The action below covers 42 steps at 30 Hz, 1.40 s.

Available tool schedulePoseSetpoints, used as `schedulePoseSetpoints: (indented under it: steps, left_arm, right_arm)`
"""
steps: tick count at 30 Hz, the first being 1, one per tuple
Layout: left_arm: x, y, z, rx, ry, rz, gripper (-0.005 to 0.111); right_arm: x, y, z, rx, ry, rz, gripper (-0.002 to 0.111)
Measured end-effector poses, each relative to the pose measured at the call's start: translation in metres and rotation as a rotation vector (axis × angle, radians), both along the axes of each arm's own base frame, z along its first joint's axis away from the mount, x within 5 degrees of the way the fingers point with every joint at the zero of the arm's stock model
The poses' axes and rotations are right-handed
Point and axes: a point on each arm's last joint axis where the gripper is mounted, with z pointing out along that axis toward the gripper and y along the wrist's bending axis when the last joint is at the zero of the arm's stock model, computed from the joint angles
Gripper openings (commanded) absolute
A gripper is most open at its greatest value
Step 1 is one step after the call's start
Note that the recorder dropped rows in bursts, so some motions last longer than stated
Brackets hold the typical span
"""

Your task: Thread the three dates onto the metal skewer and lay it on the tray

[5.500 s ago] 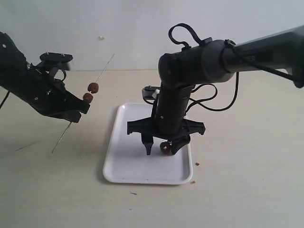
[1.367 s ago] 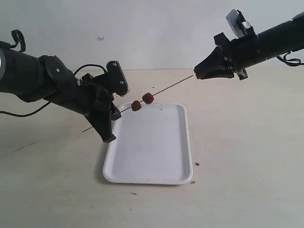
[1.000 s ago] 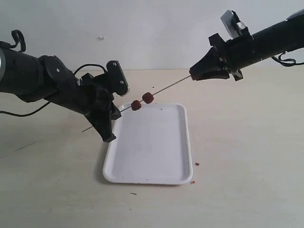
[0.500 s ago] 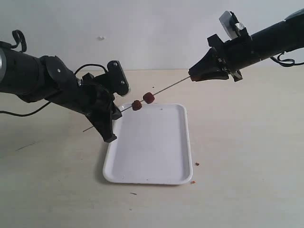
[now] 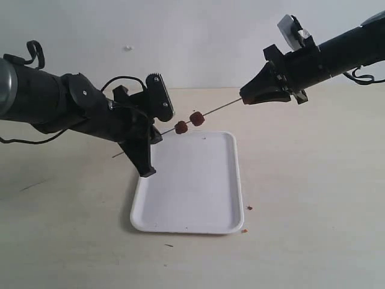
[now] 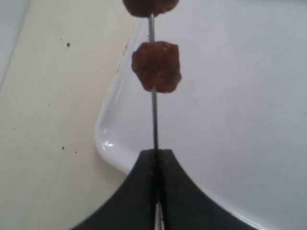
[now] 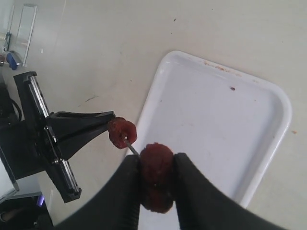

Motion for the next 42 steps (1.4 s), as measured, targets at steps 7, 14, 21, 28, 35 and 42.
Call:
schedulePoseSetpoints:
  steps: [7, 14, 21, 28, 35, 42]
  left_arm:
    - [0.0, -0.003, 0.002, 0.001, -0.032, 0.001, 0.0]
    - [-0.003, -0.014, 0.004, -0.01, -0.052, -0.014, 0.0]
    - [-0.001, -0.017, 0.009, -0.048, -0.052, 0.016, 0.0]
    - [0.0, -0.019, 0.01, -0.073, -0.057, 0.047, 0.0]
    - [0.005, -0.016, 0.014, -0.141, -0.079, 0.162, 0.0]
    - [0.008, -0.013, 0.015, -0.209, -0.05, 0.264, 0.0]
  right_arm:
    - [0.0, 0.0, 0.0, 0.004, -0.001, -0.002, 0.025]
    - [-0.001, 0.013, 0.0, -0.005, 0.001, 0.031, 0.025]
    - [-0.001, 0.025, 0.001, 0.008, -0.002, 0.049, 0.065]
    - [0.0, 0.027, 0.002, 0.024, 0.001, 0.044, 0.078]
    - [0.0, 0.027, 0.002, 0.023, 0.003, 0.044, 0.078]
    - [-0.001, 0.017, 0.011, 0.025, -0.014, 0.017, 0.073]
